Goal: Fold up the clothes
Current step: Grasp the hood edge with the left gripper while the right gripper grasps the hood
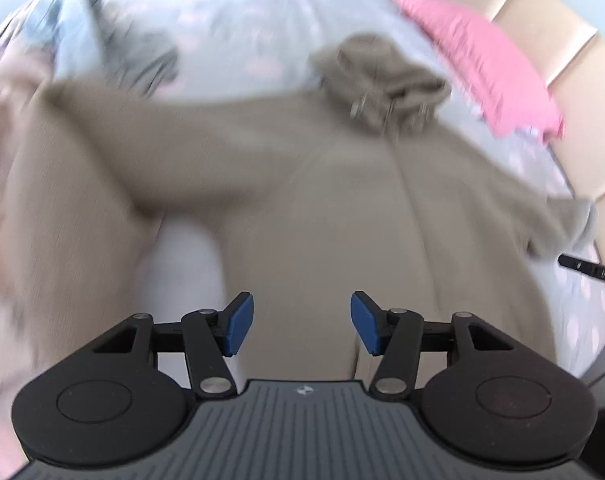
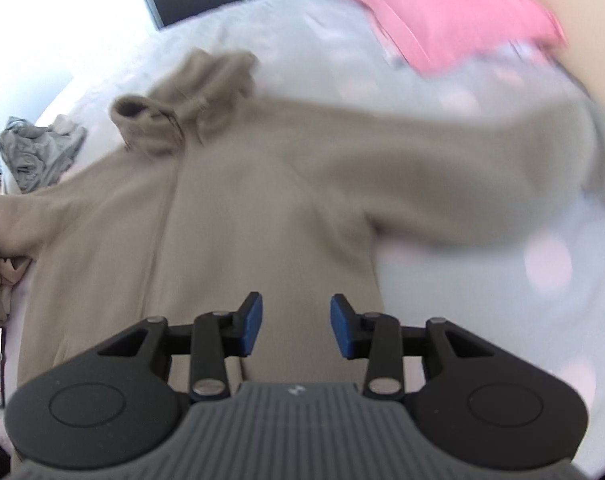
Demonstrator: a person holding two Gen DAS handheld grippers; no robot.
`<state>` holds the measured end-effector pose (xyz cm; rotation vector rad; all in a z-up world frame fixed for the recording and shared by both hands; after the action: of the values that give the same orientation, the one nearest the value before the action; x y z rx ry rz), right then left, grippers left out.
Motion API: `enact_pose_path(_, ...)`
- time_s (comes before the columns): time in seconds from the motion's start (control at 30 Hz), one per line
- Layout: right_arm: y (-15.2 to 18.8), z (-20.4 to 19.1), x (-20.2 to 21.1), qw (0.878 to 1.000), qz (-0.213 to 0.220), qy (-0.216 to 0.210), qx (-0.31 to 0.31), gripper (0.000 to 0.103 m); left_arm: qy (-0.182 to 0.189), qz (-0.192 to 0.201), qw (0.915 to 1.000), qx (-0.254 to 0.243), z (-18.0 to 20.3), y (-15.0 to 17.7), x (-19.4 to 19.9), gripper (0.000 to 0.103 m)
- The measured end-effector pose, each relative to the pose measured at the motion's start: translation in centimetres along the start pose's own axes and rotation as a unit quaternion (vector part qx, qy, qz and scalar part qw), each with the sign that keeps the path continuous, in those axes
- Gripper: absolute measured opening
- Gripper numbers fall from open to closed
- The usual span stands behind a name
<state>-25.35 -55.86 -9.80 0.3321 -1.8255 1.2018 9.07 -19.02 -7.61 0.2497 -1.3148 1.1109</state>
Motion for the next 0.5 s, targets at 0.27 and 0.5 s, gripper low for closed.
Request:
enact_pose_path(0.27,-12.2,-3.1,-5.9,0.995,0.062,0.005,0.072,0.041,0.006,0.070,0.9970,-0.031,4.6,-12.2,-8.5,0.052)
enact_pose_path(0.5,-21.6,-7.4,-13.2,0.975,0.111,0.031,0.189,0.039,-0.028,0.108,0.9858,-0.125,7.7,-19.6,-16.4,0.053)
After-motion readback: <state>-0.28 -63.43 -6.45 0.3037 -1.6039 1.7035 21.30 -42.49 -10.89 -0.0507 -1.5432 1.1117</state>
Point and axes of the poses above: each gripper's, at about its wrist camera, not at the fingertips, and x roughly against the way its jaws point, z to its right, y to its underside, the point moved 6 cm from there along -x, roughly the way its jaws point, and after that the axes turned 5 degrees about x, right-handed, at the moved point
